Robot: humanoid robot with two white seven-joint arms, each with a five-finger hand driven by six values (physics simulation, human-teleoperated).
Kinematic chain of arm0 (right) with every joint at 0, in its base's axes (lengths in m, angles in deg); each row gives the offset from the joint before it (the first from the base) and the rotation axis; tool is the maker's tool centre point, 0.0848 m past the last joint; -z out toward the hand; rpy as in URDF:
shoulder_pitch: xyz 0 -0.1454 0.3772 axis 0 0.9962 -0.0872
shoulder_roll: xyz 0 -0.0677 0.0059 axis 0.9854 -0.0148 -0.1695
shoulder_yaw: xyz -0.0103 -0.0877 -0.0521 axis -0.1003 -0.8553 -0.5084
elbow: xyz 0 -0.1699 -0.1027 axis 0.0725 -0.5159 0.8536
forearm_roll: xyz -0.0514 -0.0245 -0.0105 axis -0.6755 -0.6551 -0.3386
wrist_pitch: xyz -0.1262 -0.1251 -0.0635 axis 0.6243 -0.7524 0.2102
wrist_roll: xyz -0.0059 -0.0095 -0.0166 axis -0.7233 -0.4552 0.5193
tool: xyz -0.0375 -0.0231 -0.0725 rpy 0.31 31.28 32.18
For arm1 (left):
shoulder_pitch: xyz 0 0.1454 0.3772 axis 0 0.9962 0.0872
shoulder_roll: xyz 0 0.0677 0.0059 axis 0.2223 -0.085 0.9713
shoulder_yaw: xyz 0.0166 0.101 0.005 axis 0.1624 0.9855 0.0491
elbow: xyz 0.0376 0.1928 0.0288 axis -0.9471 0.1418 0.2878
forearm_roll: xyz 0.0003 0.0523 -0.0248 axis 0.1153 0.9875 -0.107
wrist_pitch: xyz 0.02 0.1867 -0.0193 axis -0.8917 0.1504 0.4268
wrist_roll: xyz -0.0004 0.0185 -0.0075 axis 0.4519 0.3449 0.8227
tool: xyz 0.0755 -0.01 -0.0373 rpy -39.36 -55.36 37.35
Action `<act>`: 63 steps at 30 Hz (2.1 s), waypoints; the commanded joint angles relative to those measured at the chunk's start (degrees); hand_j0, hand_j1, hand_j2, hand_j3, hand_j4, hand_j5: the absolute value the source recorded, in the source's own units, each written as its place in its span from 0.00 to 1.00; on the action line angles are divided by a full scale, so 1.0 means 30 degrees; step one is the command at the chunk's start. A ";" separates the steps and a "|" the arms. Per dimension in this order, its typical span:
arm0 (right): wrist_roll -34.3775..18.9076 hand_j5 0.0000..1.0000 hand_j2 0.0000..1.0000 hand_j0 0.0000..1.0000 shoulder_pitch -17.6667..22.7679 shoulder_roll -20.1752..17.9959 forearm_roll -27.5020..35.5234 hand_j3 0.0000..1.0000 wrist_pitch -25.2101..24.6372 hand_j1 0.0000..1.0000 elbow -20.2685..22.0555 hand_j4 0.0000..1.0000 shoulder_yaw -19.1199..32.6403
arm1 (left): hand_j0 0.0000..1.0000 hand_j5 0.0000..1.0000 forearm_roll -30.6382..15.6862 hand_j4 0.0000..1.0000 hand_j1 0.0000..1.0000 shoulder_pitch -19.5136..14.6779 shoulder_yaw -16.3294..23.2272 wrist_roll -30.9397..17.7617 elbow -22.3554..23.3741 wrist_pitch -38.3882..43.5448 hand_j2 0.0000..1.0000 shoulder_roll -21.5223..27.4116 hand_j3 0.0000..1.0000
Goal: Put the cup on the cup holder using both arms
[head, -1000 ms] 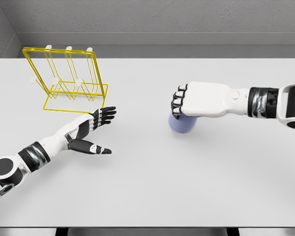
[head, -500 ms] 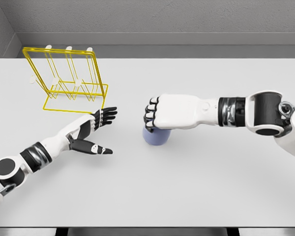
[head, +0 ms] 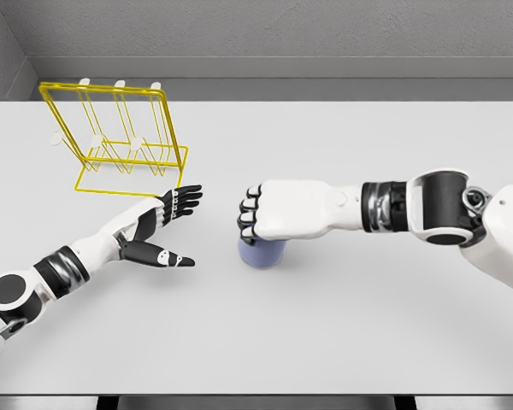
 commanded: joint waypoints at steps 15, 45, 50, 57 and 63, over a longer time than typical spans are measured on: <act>-0.0104 0.99 0.99 0.99 0.0059 -0.0211 0.0030 0.99 -0.0041 0.99 -0.0074 0.99 0.0220 | 1.00 1.00 -0.0066 1.00 1.00 0.0000 -0.0010 -0.0002 0.0111 0.0004 1.00 0.0006 1.00; -0.0104 1.00 1.00 1.00 1.0693 -0.2232 0.7559 1.00 -0.0041 1.00 -0.3091 1.00 1.7416 | 1.00 1.00 0.0403 1.00 1.00 -0.1582 0.1542 -0.0002 0.1312 0.0766 1.00 -0.3129 1.00; -0.0016 1.00 1.00 1.00 1.0987 -0.2203 0.7530 1.00 -0.0041 1.00 -0.3091 1.00 1.7974 | 1.00 1.00 0.0403 1.00 1.00 -0.1963 0.1952 0.0027 0.1341 0.0795 1.00 -0.3392 1.00; -0.0016 1.00 1.00 1.00 1.1396 -0.2203 0.7559 1.00 -0.0041 1.00 -0.3150 1.00 1.8501 | 1.00 1.00 0.0403 1.00 1.00 -0.2637 0.2568 0.0027 0.1342 0.1176 1.00 -0.3686 1.00; -0.0016 1.00 1.00 1.00 1.1397 -0.2203 0.7589 1.00 -0.0041 1.00 -0.3179 1.00 1.8501 | 1.00 1.00 0.0403 1.00 1.00 -0.2666 0.2626 0.0027 0.1342 0.1176 1.00 -0.3979 1.00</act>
